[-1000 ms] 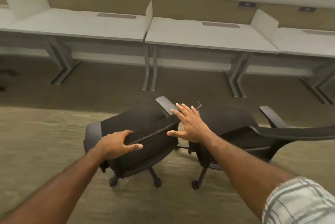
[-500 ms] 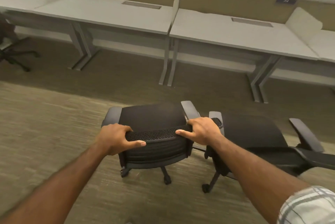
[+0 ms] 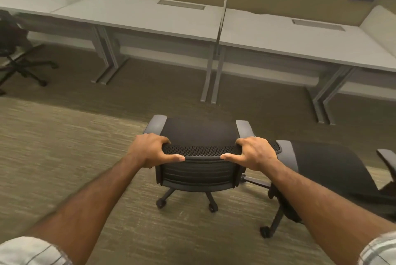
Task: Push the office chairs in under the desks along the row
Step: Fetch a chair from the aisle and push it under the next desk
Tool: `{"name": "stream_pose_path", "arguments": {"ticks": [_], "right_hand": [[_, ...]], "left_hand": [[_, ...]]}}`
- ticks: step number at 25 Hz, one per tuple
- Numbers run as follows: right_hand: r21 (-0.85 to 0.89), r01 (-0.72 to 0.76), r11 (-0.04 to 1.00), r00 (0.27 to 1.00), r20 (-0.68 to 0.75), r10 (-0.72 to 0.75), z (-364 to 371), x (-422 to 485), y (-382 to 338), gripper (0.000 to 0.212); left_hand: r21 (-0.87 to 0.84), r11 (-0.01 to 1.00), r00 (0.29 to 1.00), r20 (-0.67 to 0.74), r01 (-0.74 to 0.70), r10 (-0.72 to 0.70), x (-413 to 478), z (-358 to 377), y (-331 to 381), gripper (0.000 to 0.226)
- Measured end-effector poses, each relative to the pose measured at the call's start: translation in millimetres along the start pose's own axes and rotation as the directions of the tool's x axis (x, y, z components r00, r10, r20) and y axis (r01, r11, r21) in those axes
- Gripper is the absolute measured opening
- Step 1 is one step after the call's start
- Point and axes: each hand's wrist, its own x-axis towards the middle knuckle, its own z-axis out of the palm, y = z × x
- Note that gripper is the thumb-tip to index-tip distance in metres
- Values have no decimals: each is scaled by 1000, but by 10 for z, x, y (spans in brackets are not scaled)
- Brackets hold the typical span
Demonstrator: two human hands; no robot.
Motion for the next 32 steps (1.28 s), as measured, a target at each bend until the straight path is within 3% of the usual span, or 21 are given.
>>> {"name": "stream_pose_path", "arguments": {"ticks": [9, 16, 23, 32], "right_hand": [[1, 70, 998, 998, 3, -70, -128, 1054, -98, 100], [3, 172, 985, 985, 5, -172, -281, 2143, 31, 104], [34, 299, 954, 954, 13, -300, -333, 3302, -13, 113], [28, 369, 929, 929, -4, -369, -483, 4868, -640, 114]], "left_hand": [[-20, 997, 995, -60, 73, -74, 610, -80, -624, 124], [-68, 976, 972, -99, 205, -211, 1233, -138, -978, 112], [-109, 953, 944, -142, 284, -298, 1790, -296, -1417, 119], [-144, 937, 920, -191, 319, -342, 2542, -662, -2739, 120]]}}
